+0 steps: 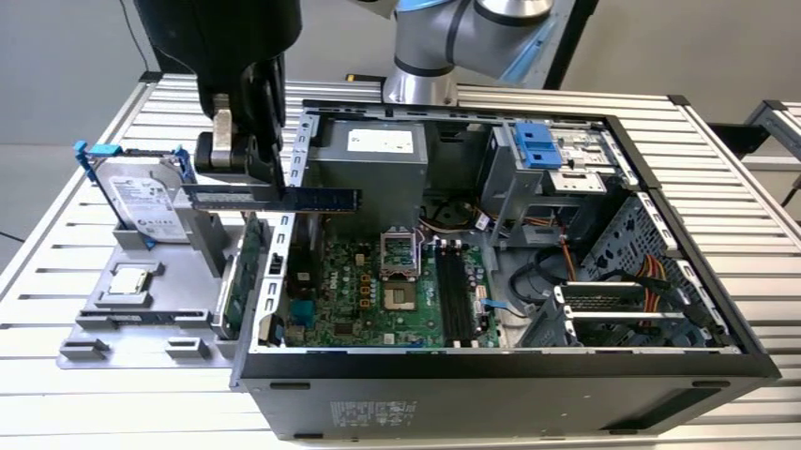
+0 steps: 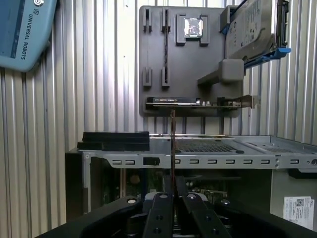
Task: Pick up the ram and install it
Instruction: 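Pick up the ram and move it above insertion slot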
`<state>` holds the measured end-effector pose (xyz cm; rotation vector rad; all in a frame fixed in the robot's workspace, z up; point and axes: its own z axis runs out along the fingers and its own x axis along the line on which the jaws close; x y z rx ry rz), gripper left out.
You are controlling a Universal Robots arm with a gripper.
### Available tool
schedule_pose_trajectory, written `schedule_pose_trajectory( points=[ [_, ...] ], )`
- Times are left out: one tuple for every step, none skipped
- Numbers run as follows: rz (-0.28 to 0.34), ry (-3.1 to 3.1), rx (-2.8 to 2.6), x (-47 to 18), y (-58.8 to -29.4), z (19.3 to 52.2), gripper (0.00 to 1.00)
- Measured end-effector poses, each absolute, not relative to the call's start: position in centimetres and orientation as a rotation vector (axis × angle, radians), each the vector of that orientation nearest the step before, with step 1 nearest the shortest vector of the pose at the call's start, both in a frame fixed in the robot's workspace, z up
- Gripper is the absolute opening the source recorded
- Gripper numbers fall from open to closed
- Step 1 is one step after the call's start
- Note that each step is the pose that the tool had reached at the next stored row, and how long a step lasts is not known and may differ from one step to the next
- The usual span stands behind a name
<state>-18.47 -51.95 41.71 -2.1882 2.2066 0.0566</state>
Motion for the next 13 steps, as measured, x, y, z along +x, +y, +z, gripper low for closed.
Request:
schedule_pose_trajectory(
  points=[
    [0.057, 2.207, -2.188, -18.3, -51.9, 41.7, 0.0],
    [0.057, 2.207, -2.188, -18.2, -51.9, 41.7, 0.0],
    [0.057, 2.207, -2.188, -18.1, -51.9, 41.7, 0.0],
    [0.057, 2.207, -2.188, -18.0, -51.9, 41.7, 0.0],
    [0.057, 2.207, -2.188, -17.8, -51.9, 41.7, 0.0],
    [0.057, 2.207, -2.188, -17.7, -51.9, 41.7, 0.0],
    [0.057, 2.207, -2.188, -17.6, -52.0, 41.7, 0.0],
    [0.057, 2.207, -2.188, -17.5, -52.0, 41.7, 0.0],
    [0.057, 2.207, -2.188, -17.3, -52.0, 41.7, 0.0],
    [0.057, 2.207, -2.188, -17.2, -51.9, 41.7, 0.0],
    [0.057, 2.207, -2.188, -17.1, -51.9, 41.7, 0.0],
    [0.057, 2.207, -2.188, -17.0, -51.9, 41.7, 0.0],
    [0.057, 2.207, -2.188, -16.9, -51.9, 41.7, 0.0]
  ],
)
